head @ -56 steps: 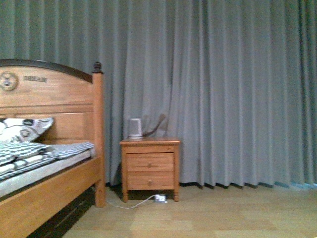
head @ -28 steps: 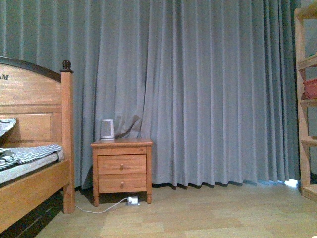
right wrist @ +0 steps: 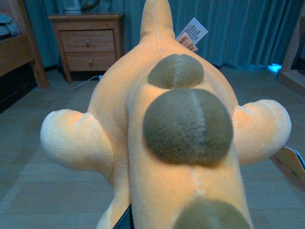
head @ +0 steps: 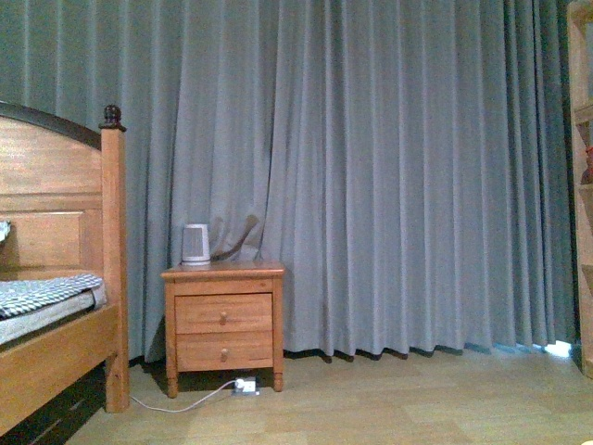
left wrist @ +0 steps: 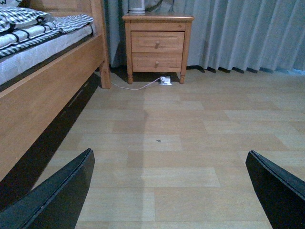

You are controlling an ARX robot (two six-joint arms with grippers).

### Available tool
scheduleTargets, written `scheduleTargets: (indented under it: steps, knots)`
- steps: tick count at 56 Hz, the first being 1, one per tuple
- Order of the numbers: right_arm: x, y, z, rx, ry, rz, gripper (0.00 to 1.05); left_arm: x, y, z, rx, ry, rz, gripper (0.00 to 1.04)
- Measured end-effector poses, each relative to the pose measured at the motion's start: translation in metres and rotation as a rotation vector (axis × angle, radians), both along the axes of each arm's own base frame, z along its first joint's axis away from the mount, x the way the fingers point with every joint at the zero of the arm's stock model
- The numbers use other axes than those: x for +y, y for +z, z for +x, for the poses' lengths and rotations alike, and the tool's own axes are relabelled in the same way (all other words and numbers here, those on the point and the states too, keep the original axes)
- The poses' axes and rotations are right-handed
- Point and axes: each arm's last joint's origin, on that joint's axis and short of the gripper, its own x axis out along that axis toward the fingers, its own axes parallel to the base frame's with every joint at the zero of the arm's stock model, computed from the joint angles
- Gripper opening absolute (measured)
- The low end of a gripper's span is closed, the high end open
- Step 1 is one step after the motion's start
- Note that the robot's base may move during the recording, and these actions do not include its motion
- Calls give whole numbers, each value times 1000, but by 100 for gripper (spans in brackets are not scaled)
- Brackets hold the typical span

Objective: Put away toys

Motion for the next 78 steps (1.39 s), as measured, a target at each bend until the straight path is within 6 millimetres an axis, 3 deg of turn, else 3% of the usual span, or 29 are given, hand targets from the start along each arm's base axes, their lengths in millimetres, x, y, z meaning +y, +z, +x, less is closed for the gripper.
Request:
scheduleTargets:
  steps: [78]
  knots:
    - [0,0,0,-2,0,0,7,0,0,0,0,0,0,98]
